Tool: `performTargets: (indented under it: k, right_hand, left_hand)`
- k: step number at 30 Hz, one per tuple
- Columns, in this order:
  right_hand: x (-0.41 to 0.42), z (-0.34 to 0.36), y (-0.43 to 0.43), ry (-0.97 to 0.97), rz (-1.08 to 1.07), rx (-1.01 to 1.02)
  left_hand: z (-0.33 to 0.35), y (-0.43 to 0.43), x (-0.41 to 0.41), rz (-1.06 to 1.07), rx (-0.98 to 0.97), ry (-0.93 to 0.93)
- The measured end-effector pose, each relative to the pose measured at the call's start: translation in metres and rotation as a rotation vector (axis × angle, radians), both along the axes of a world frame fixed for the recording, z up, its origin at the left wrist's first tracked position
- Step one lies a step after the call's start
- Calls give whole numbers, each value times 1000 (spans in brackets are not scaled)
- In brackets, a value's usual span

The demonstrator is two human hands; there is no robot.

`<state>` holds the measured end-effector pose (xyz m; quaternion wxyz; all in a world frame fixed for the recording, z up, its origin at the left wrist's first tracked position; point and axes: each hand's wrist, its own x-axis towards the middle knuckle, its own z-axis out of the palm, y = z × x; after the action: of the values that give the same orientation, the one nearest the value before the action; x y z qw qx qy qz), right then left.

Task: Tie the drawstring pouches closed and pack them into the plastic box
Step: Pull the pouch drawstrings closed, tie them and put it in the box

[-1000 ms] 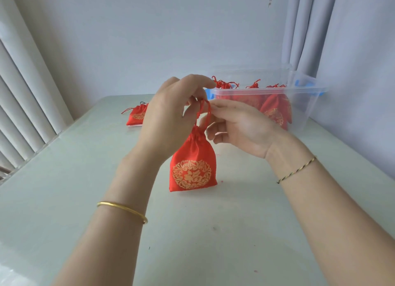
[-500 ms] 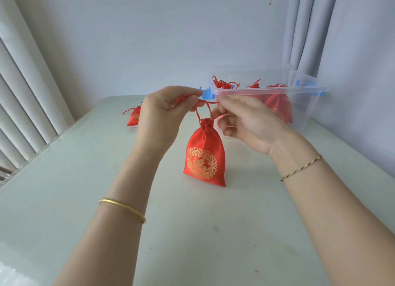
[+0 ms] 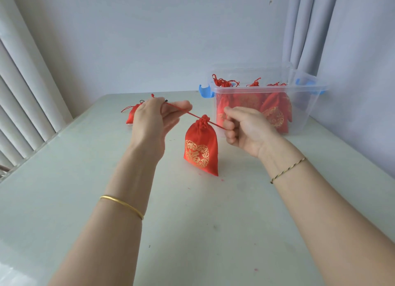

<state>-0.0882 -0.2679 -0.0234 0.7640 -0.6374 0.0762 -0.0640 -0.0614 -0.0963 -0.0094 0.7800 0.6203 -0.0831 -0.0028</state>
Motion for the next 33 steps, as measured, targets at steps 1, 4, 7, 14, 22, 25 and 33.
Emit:
performTargets:
  k: [1, 4, 7, 14, 22, 25, 33]
  right_hand:
    - [0, 0, 2, -2, -15, -24]
    - [-5, 10, 3, -63, -26, 6]
    - [-10, 22, 5, -173, 24, 50]
    - [-14, 28, 18, -286, 101, 46]
    - [-13, 21, 17, -126, 89, -84]
    - [-13, 19, 19, -187, 66, -292]
    - [-14, 15, 21, -407, 28, -661]
  left_hand:
    - [1, -2, -2, -28, -41, -4]
    - [5, 1, -2, -89, 5, -33]
    - [9, 3, -6, -154, 313, -129]
    - [10, -6, -16, -226, 625, -277]
    - [7, -7, -11, -241, 498, -202]
    - [5, -9, -10, -228, 443, -180]
    - [4, -9, -8, -77, 357, -152]
